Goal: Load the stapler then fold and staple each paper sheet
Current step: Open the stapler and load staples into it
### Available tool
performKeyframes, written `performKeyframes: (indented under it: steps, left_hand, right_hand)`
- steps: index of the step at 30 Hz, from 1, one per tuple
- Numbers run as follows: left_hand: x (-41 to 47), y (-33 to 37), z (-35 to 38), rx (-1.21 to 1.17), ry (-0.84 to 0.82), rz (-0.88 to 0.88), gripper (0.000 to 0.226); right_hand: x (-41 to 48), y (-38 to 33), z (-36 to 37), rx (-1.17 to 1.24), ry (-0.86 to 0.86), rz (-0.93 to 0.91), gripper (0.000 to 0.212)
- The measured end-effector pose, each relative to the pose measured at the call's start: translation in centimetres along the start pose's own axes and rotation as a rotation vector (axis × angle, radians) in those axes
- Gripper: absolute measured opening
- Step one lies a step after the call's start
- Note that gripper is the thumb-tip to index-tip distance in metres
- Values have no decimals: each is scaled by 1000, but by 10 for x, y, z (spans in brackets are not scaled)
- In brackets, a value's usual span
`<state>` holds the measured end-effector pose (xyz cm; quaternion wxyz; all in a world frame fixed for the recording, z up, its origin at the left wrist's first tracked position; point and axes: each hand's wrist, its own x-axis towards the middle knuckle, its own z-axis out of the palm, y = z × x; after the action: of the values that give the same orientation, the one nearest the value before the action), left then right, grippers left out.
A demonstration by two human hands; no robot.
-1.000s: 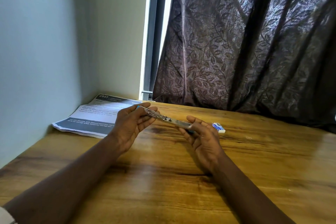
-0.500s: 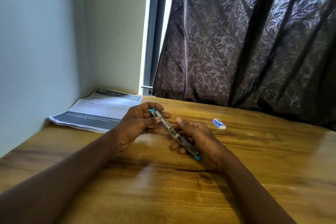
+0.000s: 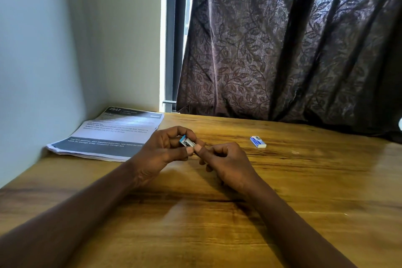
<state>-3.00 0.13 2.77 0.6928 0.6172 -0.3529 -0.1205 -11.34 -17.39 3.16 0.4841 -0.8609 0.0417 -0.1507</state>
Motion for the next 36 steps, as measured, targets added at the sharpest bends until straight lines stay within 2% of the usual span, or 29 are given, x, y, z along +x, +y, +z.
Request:
performKeyframes:
  steps: [6,10,16,20,24,28,29,34,36]
  left_hand:
    - [1,-5,3,106,22,51,26]
    - [1,-5,4,113,14,59,27]
    - [-1,-5,7,122,58,47,17]
    - [0,-5,6,143,103,13,12]
    - [2,-2,5,74,184,-45,11]
    - [3,0,-1,9,233,-109,10]
    - [3,1,-2,-11,244,-117,10]
    - [4,1,-7,-90,295,-131,11]
    - [4,1,-9,-130,310,-135,21]
  right_hand:
    - [2,-1,1,-114,64,46,74]
    - [3,-1,2,-150,86,65,74]
    - [2,-2,7,-221,114,92,80]
    - [2,-3,6,-218,119,80,73]
    - [0,-6,3,-117,54,38,65]
    - [0,-7,-1,158,-46,-7,13]
    - [0,-8,-3,200,-75,-29,9]
    - [-5,-11,-4,245,-173,-112,23]
    - [-4,-9,-1,282,-194,-116,27]
